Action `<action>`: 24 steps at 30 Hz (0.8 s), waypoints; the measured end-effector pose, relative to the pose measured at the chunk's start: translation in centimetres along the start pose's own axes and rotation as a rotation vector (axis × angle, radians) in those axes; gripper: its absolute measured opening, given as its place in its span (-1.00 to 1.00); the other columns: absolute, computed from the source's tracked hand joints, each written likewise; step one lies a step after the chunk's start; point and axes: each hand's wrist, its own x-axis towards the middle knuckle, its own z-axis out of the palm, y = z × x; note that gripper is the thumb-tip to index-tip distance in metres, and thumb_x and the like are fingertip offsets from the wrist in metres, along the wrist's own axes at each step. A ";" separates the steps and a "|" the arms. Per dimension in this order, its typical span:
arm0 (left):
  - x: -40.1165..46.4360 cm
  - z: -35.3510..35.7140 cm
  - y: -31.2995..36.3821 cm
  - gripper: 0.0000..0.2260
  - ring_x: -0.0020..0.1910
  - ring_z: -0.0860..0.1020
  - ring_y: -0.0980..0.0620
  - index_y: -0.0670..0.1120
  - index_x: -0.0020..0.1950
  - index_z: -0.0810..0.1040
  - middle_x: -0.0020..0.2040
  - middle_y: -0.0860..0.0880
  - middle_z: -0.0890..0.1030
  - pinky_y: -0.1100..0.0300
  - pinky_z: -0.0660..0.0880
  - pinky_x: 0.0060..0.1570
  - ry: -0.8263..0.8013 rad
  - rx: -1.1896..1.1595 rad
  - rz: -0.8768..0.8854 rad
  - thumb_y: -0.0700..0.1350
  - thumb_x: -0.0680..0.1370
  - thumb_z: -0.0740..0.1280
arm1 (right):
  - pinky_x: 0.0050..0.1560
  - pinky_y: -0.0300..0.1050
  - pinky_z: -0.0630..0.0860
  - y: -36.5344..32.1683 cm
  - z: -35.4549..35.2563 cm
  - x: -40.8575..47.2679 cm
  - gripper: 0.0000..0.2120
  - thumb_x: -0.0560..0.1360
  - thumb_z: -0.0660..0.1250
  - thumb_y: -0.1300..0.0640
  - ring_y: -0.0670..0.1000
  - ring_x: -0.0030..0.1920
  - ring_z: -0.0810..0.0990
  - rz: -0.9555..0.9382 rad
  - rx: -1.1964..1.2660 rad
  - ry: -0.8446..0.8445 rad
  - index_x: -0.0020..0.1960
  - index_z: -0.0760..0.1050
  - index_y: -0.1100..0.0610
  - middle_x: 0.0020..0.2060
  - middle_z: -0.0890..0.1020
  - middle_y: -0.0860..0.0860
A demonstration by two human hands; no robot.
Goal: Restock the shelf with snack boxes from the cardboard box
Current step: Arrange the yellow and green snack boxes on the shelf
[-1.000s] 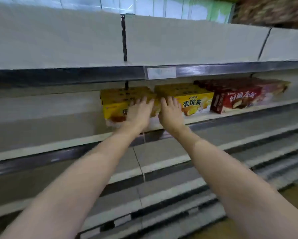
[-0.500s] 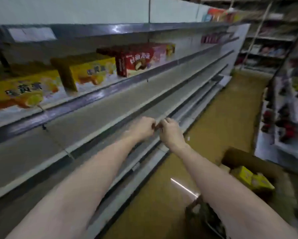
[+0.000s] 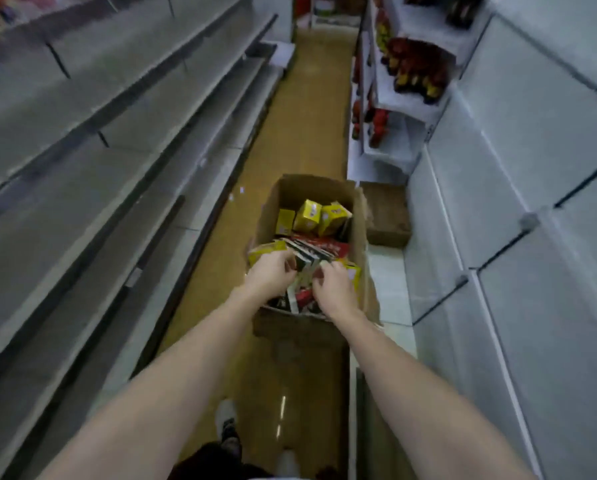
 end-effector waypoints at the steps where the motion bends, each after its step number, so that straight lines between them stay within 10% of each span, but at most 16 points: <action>1: -0.4 1.2 0.4 -0.92 -0.06 0.60 -0.05 -0.08 -0.03 0.61 -0.11 -0.04 0.65 0.08 0.54 -0.08 -0.021 -0.017 -0.025 -0.15 0.52 0.33 | 0.11 0.02 0.44 0.9 -0.1 -0.9 -0.82 0.54 0.25 0.19 0.15 0.15 0.46 0.025 0.005 -0.014 0.12 0.52 0.15 0.05 0.53 0.12; 24: 0.1 3.8 -5.1 -0.84 0.05 0.59 -0.01 -0.07 0.13 0.56 0.07 -0.02 0.64 0.16 0.50 -0.01 0.028 -0.161 -0.125 -0.18 0.55 0.34 | 0.11 -0.18 0.47 -0.5 3.5 -0.9 -0.80 0.55 0.36 0.16 -0.06 0.09 0.53 0.225 0.243 -0.072 0.17 0.52 0.05 0.08 0.56 -0.06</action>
